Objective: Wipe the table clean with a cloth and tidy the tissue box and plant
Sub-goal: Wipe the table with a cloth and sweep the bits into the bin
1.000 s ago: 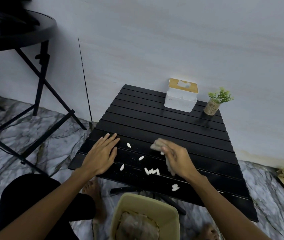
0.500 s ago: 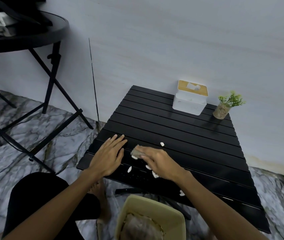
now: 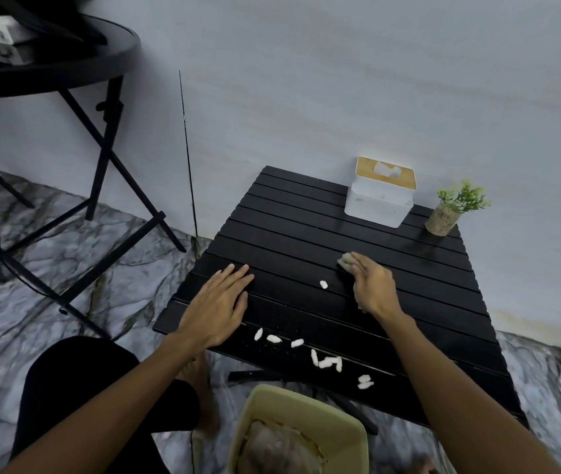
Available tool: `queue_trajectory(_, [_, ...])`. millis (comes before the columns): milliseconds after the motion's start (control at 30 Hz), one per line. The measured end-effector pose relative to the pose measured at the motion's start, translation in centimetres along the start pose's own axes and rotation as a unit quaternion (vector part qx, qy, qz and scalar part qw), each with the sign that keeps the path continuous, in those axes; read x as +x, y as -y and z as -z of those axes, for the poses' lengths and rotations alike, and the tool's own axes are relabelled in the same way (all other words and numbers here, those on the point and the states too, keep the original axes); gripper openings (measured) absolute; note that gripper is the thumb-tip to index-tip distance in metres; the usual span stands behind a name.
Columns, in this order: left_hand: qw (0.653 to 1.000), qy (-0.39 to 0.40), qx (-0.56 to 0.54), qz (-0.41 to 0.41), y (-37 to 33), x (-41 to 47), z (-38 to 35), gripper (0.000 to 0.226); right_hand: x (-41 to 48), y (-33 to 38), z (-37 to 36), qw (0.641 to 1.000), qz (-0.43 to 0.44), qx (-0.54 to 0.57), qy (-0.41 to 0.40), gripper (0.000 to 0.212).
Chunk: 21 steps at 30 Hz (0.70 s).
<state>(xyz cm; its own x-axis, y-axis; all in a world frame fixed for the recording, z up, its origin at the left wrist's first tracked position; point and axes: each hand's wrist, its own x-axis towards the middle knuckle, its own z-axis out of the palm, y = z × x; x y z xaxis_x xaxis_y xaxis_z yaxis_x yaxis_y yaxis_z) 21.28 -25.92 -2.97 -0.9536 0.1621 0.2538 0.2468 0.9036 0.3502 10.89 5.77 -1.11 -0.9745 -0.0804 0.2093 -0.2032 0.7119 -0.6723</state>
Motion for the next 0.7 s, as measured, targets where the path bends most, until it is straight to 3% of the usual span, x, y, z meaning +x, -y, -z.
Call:
queue_trajectory(167, [1.0,-0.003,0.002,-0.001,0.0,0.0,-0.1,0.059,-2.3,3.2,-1.4,0.983,0.135,-0.06,0.109,0.04])
queue_trajectory(267, [1.0,-0.004,0.004,0.0,0.1,0.0,-0.1,0.059,-4.8,4.4,-1.1,0.961,0.21,-0.037,0.178,0.041])
queue_trajectory(433, [1.0,-0.003,-0.004,0.002,0.0,0.0,0.0,0.06,-8.0,6.2,0.7,0.936,0.195,0.077,0.284,0.036])
queue_trajectory(567, [1.0,0.001,-0.002,0.003,-0.1,0.1,0.0,0.061,-6.6,7.2,1.3,0.962,0.158,0.117,0.191,0.033])
queue_trajectory(700, [1.0,0.006,-0.002,0.005,0.0,0.1,0.0,0.06,-3.1,6.0,-1.6,0.988,0.093,0.081,0.09,0.036])
